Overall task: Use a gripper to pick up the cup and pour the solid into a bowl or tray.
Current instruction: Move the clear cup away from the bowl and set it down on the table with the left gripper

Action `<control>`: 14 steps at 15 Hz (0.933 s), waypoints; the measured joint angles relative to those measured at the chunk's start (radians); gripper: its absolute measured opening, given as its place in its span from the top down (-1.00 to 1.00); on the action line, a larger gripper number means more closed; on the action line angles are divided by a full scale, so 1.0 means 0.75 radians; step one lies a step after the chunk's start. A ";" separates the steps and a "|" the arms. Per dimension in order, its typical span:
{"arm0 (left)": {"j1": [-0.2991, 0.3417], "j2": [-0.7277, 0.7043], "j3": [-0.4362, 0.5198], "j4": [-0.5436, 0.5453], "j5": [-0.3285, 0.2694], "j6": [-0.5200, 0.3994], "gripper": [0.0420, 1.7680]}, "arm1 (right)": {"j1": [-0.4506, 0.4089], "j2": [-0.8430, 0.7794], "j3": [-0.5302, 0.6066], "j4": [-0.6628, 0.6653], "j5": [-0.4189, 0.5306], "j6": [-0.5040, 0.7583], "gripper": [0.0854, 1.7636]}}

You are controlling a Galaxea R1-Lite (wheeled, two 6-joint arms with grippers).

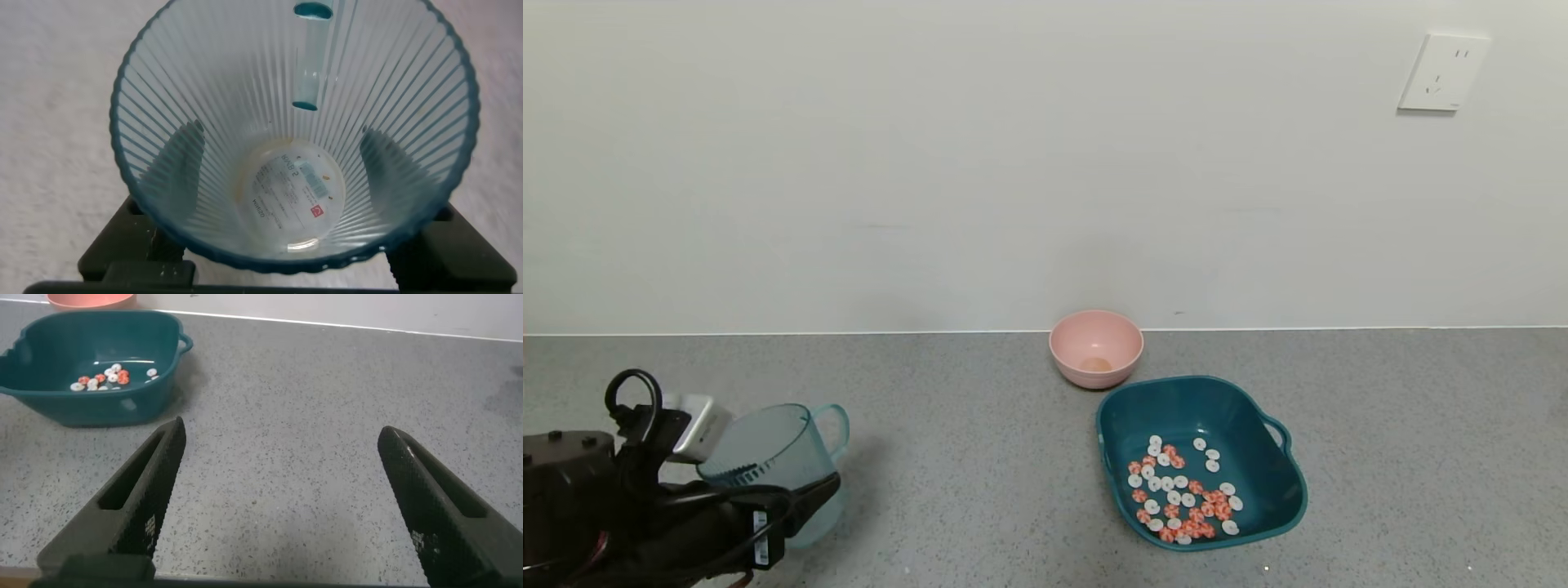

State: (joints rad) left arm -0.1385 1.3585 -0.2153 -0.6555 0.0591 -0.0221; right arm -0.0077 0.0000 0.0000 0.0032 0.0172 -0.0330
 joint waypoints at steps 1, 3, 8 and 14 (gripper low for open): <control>0.010 -0.035 0.001 0.069 -0.085 0.004 -0.47 | 0.000 -0.001 0.000 0.000 0.001 0.000 -0.94; 0.015 -0.085 -0.005 0.149 -0.224 0.051 -0.47 | 0.000 -0.001 0.000 0.000 0.001 0.000 -0.94; -0.024 -0.056 -0.035 0.228 -0.263 0.147 -0.47 | 0.000 -0.001 0.000 0.000 0.000 0.000 -0.94; -0.089 0.139 -0.160 0.202 -0.258 0.142 -0.47 | 0.000 -0.001 -0.001 0.000 0.001 0.000 -0.94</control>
State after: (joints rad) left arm -0.2049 1.4628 -0.3353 -0.5040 -0.1347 0.0847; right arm -0.0077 -0.0004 -0.0004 0.0032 0.0177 -0.0330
